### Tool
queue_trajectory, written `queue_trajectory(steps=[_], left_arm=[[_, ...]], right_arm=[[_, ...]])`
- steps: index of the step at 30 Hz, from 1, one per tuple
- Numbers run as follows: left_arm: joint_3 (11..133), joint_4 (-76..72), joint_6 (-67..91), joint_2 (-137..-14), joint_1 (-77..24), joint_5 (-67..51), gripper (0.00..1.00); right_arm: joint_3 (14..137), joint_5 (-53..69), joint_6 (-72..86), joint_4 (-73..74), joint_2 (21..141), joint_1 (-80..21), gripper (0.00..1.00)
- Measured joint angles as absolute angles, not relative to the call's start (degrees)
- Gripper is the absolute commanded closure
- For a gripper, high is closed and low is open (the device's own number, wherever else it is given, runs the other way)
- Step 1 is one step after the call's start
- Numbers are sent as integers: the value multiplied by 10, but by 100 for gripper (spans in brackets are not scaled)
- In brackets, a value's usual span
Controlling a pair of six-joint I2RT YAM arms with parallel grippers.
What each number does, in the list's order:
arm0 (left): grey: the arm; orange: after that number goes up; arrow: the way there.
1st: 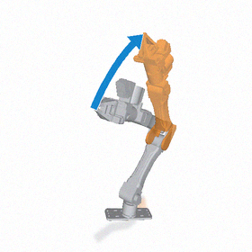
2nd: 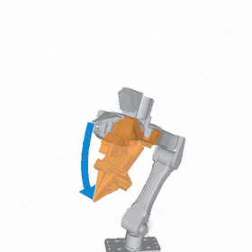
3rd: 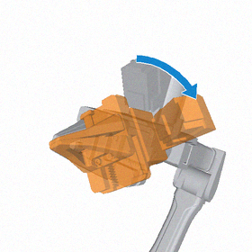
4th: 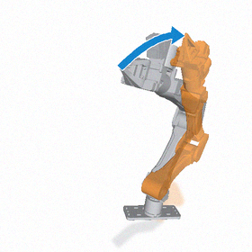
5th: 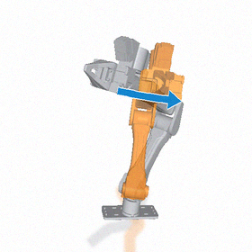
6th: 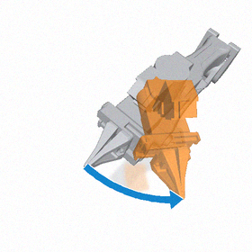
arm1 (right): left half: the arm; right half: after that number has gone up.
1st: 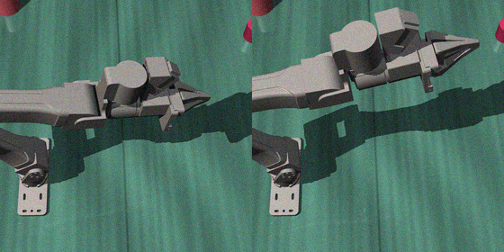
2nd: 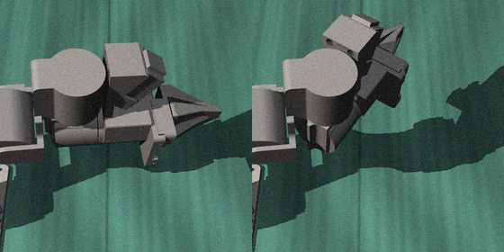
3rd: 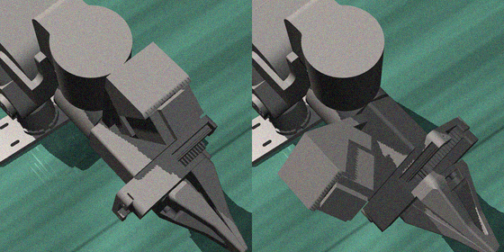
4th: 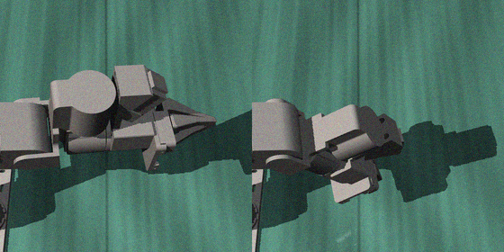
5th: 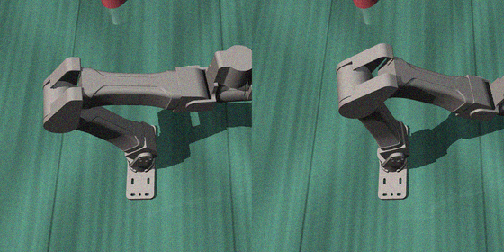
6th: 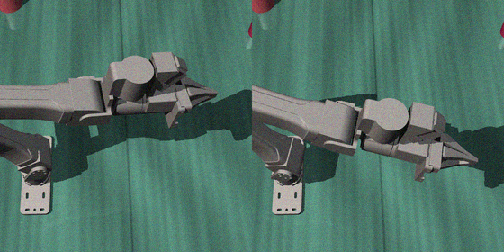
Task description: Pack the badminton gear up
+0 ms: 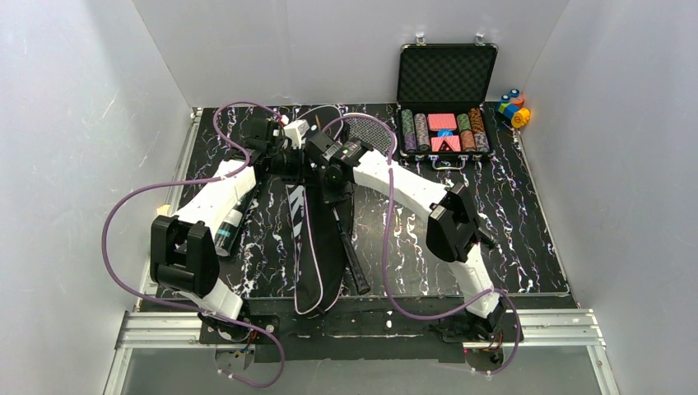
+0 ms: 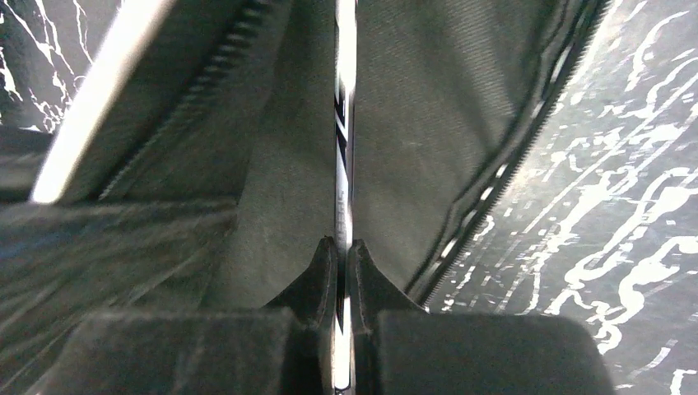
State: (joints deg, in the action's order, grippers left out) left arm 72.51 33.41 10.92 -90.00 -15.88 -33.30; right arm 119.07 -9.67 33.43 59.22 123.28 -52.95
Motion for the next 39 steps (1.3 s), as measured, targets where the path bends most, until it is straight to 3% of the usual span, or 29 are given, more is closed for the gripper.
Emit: queue_trajectory(steps=[10, 14, 19, 24, 28, 34, 39], left_arm=[[725, 334, 95, -900, -155, -334, 100], [725, 334, 83, -900, -151, -328, 100], [725, 347, 72, -898, -151, -327, 100], [725, 372, 57, -893, -157, -331, 100], [725, 383, 50, -892, -158, -330, 100], [726, 391, 45, -892, -157, -328, 100], [729, 397, 46, -892, -155, -325, 100]], right_arm=[[1154, -38, 388, 511, 1228, -509, 98], [1140, -20, 399, 477, 1225, -504, 87], [1072, 26, 419, 404, 1209, -493, 64], [1007, 66, 429, 332, 1178, -474, 50], [994, 79, 423, 311, 1145, -460, 33], [970, 89, 385, 316, 1070, -416, 27], [986, 27, 336, 375, 1041, -340, 27]])
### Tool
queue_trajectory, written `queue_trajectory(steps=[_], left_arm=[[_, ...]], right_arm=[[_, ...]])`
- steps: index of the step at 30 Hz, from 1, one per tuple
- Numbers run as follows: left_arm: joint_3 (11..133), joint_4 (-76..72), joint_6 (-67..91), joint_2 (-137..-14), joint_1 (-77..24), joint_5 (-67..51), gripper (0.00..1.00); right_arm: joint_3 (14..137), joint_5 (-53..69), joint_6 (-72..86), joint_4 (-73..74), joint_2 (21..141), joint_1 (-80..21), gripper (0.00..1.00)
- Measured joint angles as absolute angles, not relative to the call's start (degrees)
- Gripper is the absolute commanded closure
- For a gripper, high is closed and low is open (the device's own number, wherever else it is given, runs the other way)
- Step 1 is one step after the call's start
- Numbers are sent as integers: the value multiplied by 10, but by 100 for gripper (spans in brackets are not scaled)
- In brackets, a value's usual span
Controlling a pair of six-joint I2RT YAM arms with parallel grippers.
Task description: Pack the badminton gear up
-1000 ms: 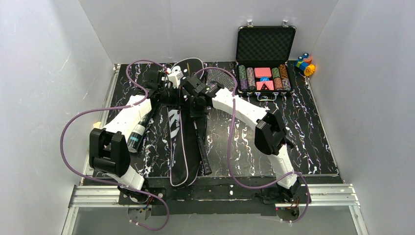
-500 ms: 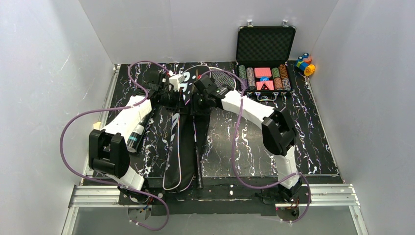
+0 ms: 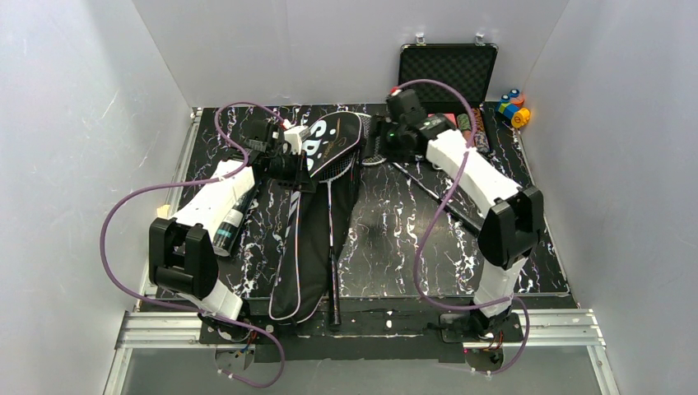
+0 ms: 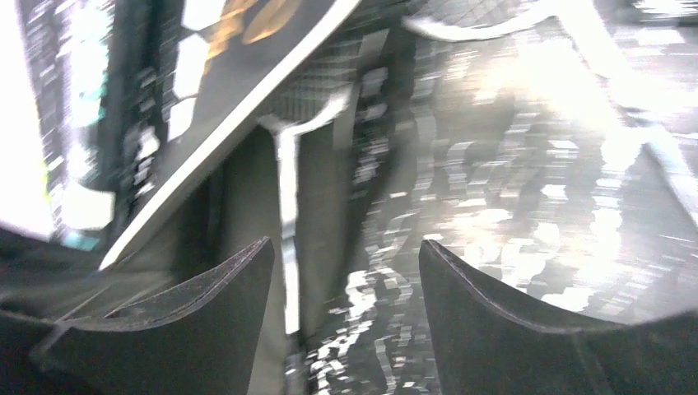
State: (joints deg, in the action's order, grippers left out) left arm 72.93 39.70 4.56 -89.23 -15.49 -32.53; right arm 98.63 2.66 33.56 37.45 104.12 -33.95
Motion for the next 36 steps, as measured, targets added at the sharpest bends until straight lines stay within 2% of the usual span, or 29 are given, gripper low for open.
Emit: queue_trajectory(steps=[7, 13, 36], left_arm=[[729, 402, 52, -886, -147, -321, 100], [735, 409, 56, -871, -132, -316, 100], [740, 421, 60, -853, -110, -313, 100]], right_arm=[[981, -99, 286, 457, 1077, -211, 31], [961, -147, 264, 488, 1120, -178, 31], [921, -74, 220, 461, 1177, -166, 28]])
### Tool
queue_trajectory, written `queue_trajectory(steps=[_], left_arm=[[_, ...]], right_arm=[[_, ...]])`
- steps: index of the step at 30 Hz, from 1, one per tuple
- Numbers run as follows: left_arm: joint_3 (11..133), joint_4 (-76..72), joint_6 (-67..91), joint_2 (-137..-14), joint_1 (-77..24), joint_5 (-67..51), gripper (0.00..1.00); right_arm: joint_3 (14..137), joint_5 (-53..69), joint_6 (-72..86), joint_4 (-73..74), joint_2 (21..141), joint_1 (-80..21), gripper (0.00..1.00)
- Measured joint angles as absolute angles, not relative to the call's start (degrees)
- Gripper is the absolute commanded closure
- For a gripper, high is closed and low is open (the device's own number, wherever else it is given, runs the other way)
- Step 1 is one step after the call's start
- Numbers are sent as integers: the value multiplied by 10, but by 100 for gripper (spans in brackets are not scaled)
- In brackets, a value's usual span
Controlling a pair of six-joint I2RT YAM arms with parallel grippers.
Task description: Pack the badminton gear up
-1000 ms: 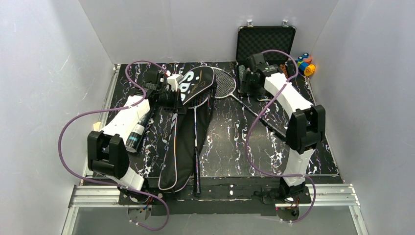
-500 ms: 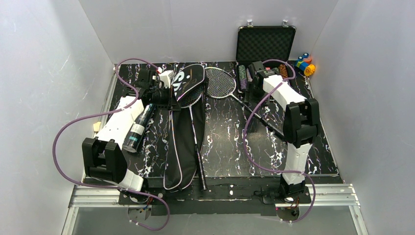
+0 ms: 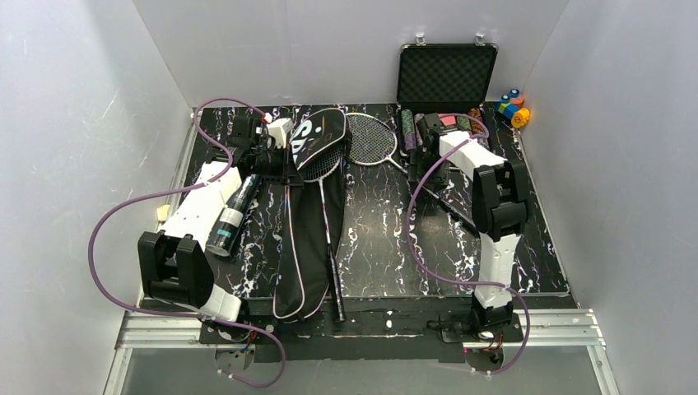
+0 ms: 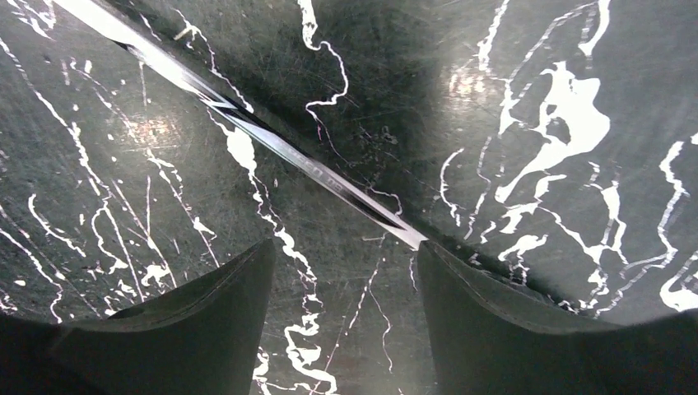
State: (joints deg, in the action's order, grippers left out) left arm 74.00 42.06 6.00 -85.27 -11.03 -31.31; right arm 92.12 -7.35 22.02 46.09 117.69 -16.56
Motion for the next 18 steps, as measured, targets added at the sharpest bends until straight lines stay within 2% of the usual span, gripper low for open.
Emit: queue_trajectory(steps=[11, 18], left_arm=[[740, 423, 55, -853, -110, -313, 100], [740, 425, 53, -853, -110, -313, 100]], right_arm=[[910, -23, 216, 457, 1197, -166, 33], [912, -12, 211, 464, 1191, -169, 30]])
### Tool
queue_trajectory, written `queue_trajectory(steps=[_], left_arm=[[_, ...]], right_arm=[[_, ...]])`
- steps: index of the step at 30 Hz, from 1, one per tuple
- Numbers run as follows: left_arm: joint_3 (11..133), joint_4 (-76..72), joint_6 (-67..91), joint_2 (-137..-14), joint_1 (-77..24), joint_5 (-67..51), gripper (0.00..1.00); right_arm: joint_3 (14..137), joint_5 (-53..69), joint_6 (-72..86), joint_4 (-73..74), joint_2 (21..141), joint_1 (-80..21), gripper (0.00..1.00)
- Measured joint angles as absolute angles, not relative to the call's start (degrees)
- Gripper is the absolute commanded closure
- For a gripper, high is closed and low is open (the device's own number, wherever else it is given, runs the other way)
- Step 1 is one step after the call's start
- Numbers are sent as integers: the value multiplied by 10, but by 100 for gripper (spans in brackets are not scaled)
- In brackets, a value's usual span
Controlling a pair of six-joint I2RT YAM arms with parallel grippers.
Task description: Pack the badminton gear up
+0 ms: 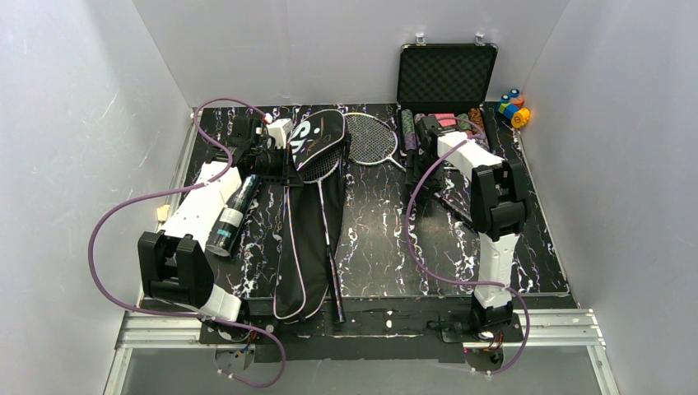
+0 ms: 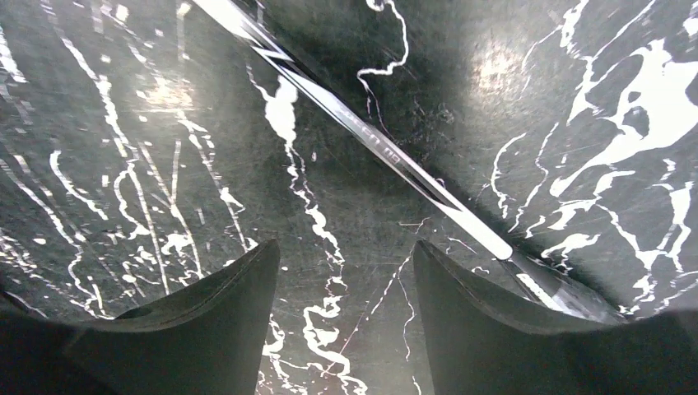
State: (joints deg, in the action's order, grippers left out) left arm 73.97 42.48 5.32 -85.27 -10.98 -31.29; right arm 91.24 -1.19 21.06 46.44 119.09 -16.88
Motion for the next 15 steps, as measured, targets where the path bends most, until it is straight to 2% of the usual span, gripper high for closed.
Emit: queue_trajectory(steps=[7, 15], left_arm=[[740, 425, 53, -853, -110, -313, 100], [739, 431, 51, -844, -107, -314, 100]], right_arm=[[971, -37, 208, 479, 1184, -159, 28], [965, -28, 208, 481, 1200, -134, 28]])
